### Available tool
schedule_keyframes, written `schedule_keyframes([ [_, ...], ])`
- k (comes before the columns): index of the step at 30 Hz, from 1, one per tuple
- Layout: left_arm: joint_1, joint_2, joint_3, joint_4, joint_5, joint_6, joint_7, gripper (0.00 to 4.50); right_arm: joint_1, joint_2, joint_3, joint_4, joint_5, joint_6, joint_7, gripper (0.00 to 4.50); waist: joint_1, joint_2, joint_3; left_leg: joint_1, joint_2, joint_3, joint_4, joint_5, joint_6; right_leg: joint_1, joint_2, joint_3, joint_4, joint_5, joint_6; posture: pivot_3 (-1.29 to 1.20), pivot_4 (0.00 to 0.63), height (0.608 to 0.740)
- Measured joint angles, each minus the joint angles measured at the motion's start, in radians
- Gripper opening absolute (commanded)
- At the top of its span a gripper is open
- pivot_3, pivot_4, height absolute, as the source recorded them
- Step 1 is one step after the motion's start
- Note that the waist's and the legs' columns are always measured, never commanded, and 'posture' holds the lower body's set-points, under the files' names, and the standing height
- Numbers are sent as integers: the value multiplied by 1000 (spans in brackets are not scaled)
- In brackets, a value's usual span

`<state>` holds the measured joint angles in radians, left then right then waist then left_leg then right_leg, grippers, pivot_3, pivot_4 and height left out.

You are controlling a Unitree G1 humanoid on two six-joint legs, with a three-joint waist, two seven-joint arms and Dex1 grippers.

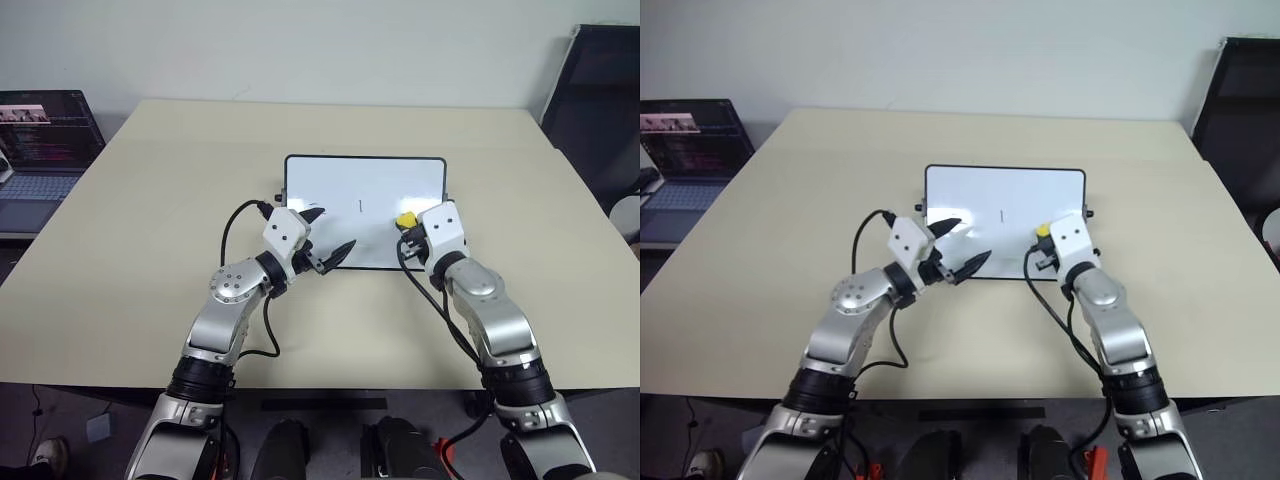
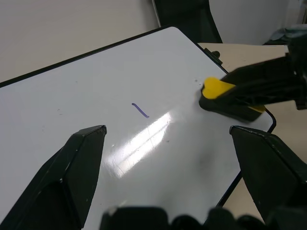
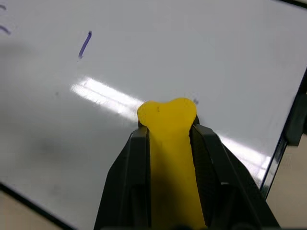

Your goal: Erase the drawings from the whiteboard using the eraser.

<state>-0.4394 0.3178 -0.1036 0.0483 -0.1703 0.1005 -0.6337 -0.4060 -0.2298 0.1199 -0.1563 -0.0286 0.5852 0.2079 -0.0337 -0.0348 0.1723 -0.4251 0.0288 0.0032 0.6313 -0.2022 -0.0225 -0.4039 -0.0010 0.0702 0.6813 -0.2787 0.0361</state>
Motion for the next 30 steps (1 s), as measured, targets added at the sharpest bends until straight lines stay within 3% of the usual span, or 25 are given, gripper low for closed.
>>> schedule_keyframes([
  [13, -8, -2, 1, 3, 0, -2, -9, 4500, -8, 2, -37, -17, 2, 33, -14, 872, 0, 0, 0, 0, 0, 0, 0, 0, 0, 0, 0, 0, 0, 0, 0, 0, 150, 740],
  [22, -11, -7, -1, 5, 0, -3, -11, 4500, -151, 5, -73, 121, -10, -78, -55, 872, 0, 0, 0, 0, 0, 1, 0, 0, 0, 0, 0, 0, -1, 0, 0, 0, 150, 740],
  [30, -9, -6, 0, 4, 0, -4, -10, 4500, -148, 6, -37, 142, -33, -50, -41, 872, -1, 0, 0, 0, 0, 0, 0, 0, 0, 0, 0, 0, 0, 0, 0, 0, 150, 740],
])
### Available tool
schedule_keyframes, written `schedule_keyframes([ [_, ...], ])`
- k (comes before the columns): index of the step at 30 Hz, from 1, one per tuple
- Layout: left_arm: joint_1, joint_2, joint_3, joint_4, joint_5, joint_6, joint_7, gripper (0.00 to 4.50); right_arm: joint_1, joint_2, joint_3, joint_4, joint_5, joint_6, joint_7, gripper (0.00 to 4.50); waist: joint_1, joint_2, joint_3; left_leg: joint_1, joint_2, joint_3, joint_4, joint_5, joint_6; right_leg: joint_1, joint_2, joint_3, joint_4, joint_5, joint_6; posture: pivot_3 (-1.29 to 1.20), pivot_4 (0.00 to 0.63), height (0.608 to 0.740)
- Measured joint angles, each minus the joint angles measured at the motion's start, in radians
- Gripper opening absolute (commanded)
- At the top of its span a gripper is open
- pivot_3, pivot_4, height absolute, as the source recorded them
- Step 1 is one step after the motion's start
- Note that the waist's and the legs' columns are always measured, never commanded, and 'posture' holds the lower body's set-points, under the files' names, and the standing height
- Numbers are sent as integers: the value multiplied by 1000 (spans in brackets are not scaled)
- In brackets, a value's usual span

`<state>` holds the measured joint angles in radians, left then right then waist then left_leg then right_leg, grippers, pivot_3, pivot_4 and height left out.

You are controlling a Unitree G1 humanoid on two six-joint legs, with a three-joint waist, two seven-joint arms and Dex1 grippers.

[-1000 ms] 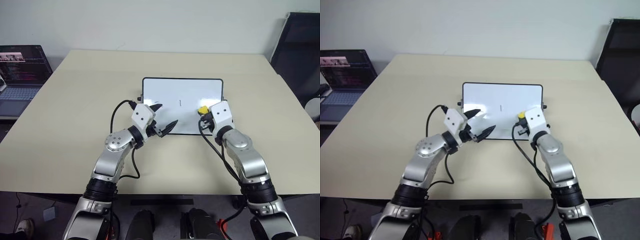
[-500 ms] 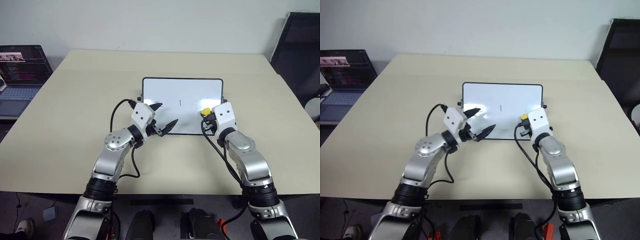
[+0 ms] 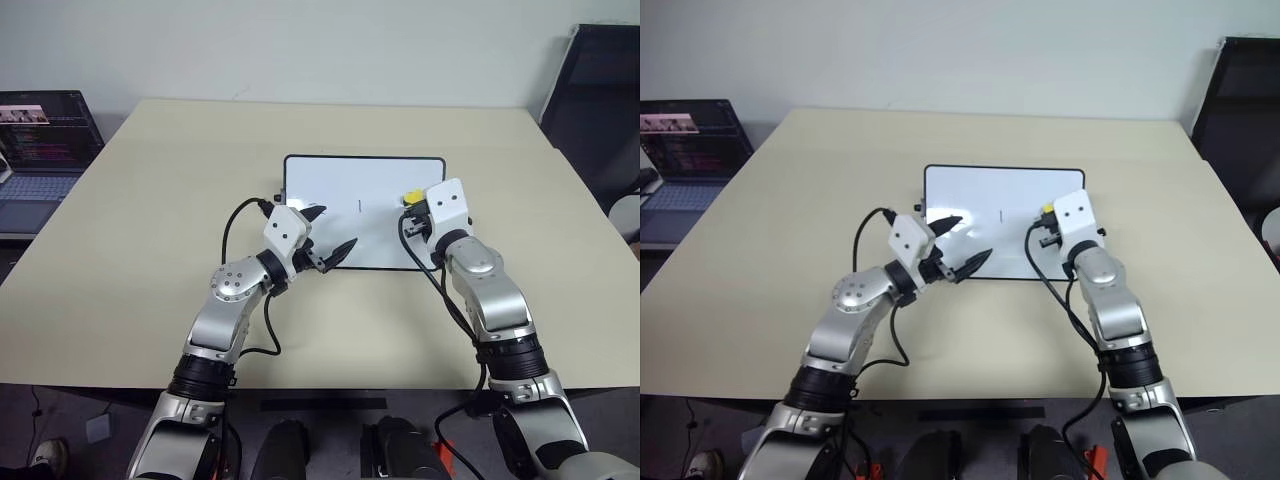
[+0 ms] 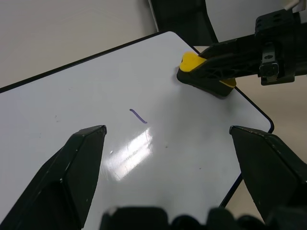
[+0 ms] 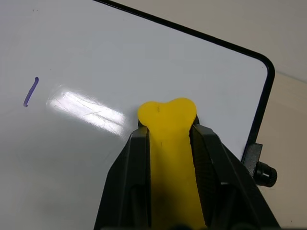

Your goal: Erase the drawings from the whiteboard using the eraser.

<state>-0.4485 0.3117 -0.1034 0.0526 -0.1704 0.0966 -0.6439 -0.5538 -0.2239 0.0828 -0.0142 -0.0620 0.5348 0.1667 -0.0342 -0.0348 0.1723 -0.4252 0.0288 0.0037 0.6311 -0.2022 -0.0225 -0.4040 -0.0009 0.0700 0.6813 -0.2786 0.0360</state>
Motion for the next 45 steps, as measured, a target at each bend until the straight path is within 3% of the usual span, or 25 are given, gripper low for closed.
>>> schedule_keyframes([
  [11, 10, 2, 1, -6, 0, 1, 2, 4500, 186, -9, 27, -216, -12, 153, 14, 872, 1, -1, 0, 0, 0, 0, 1, 0, 0, 1, 0, 0, 0, 0, 0, 0, 150, 740],
  [22, 7, -1, 0, -6, 0, 1, 0, 4500, 180, -10, -11, -214, 1, 147, 7, 872, 2, -1, 0, 0, 0, 0, 3, 0, 0, 1, 0, 0, 0, 0, 1, 0, 150, 740],
  [33, 14, 0, 2, -11, -3, 5, 3, 4500, 262, -9, -49, -234, 1, -123, 3, 872, 2, -1, 0, -1, 0, 0, 0, 0, 0, 0, 0, 0, -1, 0, 1, 0, 150, 740],
  [45, 16, 0, 2, -12, -4, 5, 3, 4500, 305, -7, 26, -152, -65, -306, 4, 872, 1, -1, 0, 0, 0, 0, 0, 0, 0, 0, 0, 0, -1, 0, 0, 0, 150, 740],
])
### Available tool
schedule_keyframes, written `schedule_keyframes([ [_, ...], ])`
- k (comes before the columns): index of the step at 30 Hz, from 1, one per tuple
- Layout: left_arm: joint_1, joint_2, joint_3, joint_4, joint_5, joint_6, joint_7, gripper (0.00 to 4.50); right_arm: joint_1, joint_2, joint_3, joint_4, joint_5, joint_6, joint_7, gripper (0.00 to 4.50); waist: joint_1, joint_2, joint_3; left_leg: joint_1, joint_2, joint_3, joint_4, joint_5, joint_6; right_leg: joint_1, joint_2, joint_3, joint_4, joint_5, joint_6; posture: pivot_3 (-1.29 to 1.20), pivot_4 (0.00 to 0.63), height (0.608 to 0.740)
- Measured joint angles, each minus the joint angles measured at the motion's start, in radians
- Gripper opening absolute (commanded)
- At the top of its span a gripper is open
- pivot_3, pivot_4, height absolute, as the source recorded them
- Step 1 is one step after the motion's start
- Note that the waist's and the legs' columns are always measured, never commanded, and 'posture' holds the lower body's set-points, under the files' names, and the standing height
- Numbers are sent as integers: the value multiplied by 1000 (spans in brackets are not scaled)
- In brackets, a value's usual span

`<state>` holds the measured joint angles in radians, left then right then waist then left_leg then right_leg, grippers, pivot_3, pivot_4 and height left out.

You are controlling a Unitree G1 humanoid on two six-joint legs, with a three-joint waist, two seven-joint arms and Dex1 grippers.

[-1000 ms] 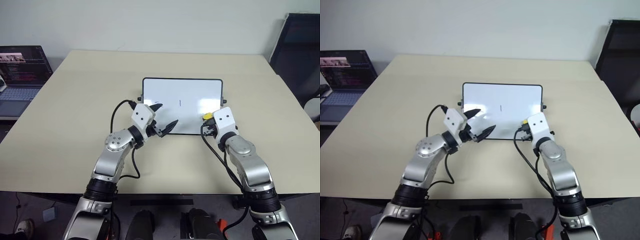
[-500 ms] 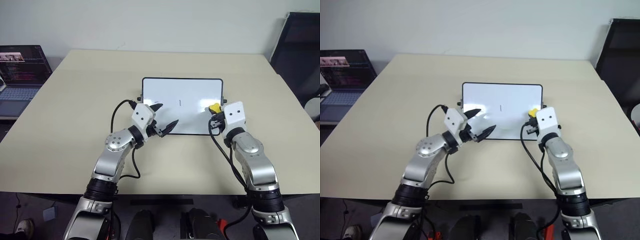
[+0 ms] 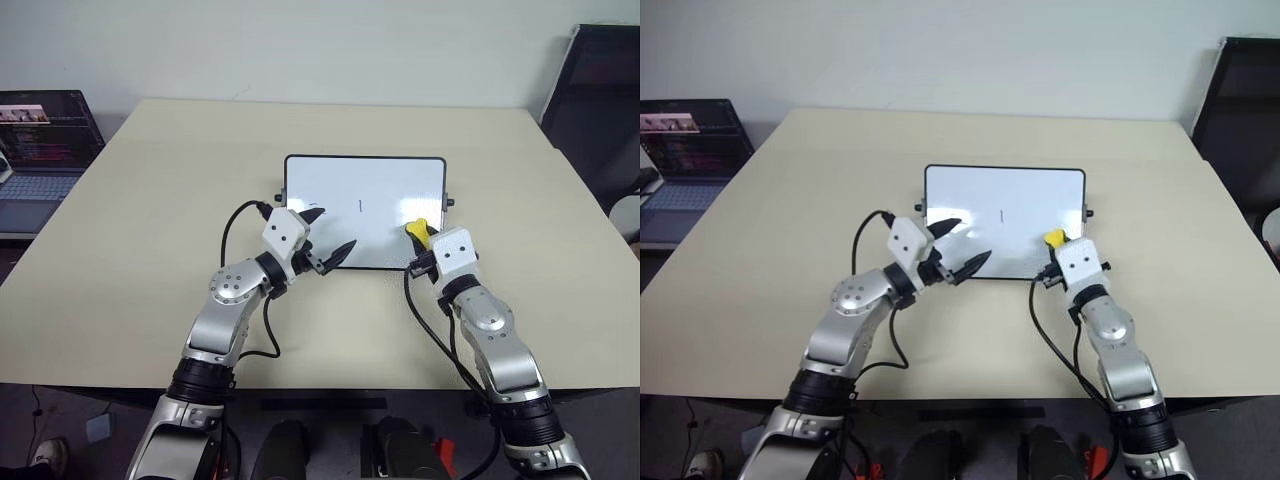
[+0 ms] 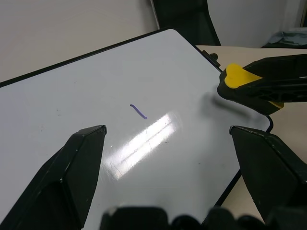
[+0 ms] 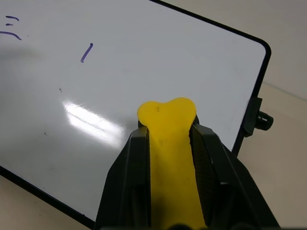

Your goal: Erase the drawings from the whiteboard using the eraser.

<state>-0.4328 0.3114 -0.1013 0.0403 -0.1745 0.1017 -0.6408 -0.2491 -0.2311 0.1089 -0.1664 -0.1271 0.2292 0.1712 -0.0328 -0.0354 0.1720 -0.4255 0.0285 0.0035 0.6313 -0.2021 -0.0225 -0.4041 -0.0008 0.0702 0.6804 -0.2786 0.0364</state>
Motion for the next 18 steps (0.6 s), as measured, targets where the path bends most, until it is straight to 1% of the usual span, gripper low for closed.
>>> schedule_keyframes([
  [12, 3, 1, 6, -3, -1, 2, 12, 4500, -26, 0, 0, 20, -9, -23, 8, 872, 0, 0, 0, 0, 0, 0, 0, 0, 0, 0, 0, 0, 0, 0, 0, 0, 150, 740],
  [18, 52, 0, 73, -41, -19, 45, 81, 4500, -85, -3, -3, 53, -8, -26, 26, 872, -1, 0, 0, 0, 0, -1, 0, 0, 0, 0, 0, 0, 0, 0, 0, 0, 150, 740],
])
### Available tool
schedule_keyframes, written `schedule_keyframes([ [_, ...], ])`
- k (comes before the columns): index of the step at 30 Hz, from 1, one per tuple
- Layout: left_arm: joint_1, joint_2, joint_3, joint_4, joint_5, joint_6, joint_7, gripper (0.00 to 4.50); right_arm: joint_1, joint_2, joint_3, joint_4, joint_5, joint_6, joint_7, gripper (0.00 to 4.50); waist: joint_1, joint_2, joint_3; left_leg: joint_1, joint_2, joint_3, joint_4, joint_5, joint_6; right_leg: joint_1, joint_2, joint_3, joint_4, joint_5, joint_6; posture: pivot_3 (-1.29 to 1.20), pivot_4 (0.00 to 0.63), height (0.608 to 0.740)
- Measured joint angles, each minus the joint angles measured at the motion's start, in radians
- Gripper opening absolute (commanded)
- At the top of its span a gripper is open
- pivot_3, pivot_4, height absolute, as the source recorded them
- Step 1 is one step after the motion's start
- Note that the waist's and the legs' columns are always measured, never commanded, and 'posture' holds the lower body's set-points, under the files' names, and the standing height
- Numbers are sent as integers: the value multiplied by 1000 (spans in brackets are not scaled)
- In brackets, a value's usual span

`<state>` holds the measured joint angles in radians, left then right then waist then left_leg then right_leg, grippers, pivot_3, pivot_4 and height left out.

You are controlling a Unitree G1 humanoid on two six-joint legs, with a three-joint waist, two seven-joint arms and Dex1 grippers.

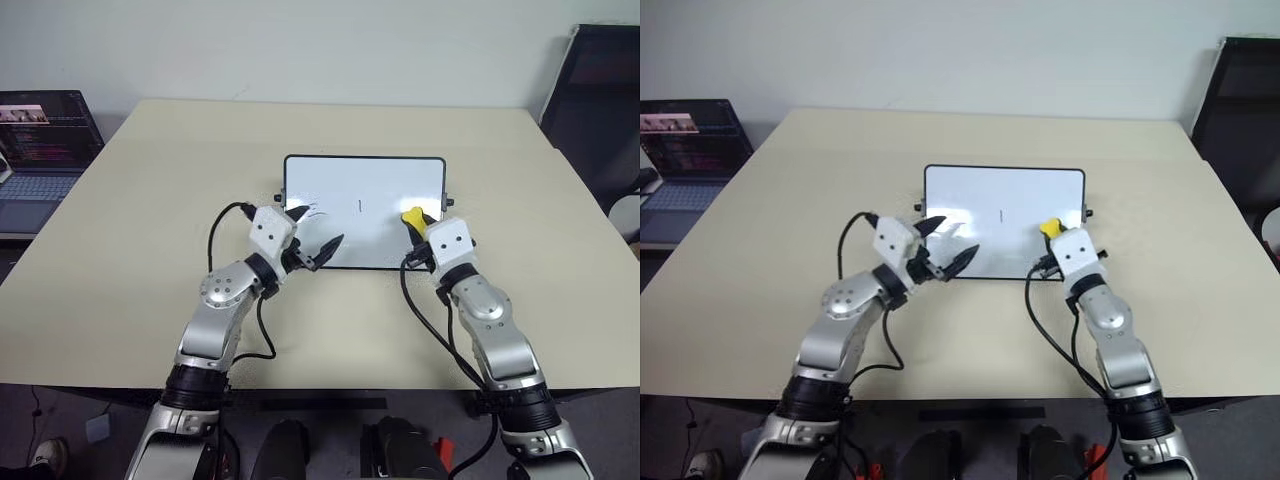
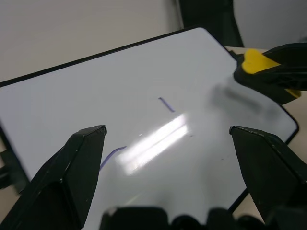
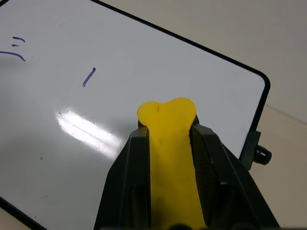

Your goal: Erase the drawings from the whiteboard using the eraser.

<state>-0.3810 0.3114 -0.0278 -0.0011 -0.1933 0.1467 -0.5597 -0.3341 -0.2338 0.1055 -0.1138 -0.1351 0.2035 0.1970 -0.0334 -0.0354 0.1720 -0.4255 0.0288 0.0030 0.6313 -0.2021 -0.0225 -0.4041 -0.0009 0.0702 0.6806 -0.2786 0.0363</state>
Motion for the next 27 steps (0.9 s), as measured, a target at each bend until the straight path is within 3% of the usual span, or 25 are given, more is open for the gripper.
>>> schedule_keyframes([
  [8, 45, 3, 28, -21, -4, 20, 25, 4500, -91, 9, 0, 49, 2, 2, 21, 872, 1, 0, 0, 0, 0, 0, 0, 0, 0, 0, 0, 0, 0, 0, 0, 0, 150, 740],
  [15, 43, 2, 12, -26, 0, 12, 13, 4500, -297, 54, 46, 204, 6, 25, 68, 872, -6, 0, 0, 0, 0, 0, 0, 0, 0, 0, 0, -1, 1, 0, 0, 0, 150, 740],
  [27, -7, 0, -6, -20, 3, -1, 0, 4500, -484, 89, 137, 455, -62, 45, 88, 872, 0, 0, 0, 0, 0, -1, 0, 0, 0, 0, -1, -1, 0, 0, 0, 0, 150, 740],
])
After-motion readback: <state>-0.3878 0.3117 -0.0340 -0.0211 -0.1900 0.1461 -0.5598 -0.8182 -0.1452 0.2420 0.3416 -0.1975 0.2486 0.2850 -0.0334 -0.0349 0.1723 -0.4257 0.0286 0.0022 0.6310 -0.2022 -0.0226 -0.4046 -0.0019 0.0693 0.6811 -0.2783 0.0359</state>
